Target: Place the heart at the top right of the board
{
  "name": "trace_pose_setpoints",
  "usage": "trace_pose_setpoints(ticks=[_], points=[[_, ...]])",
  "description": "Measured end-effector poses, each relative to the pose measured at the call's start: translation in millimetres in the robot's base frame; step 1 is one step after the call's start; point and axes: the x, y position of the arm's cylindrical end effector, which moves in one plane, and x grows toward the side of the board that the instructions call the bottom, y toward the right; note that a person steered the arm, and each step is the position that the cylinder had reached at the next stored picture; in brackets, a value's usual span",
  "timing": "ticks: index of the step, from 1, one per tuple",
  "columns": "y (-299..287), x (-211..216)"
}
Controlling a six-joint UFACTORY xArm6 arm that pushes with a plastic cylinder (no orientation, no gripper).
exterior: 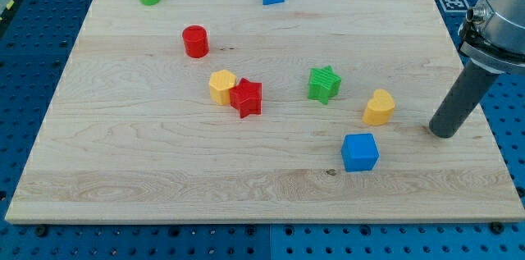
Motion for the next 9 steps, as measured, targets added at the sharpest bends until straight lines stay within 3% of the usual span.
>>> trace_pose_setpoints(ticks=[4, 6, 9], points=[[-1, -7], [-84, -2], [-78, -37]])
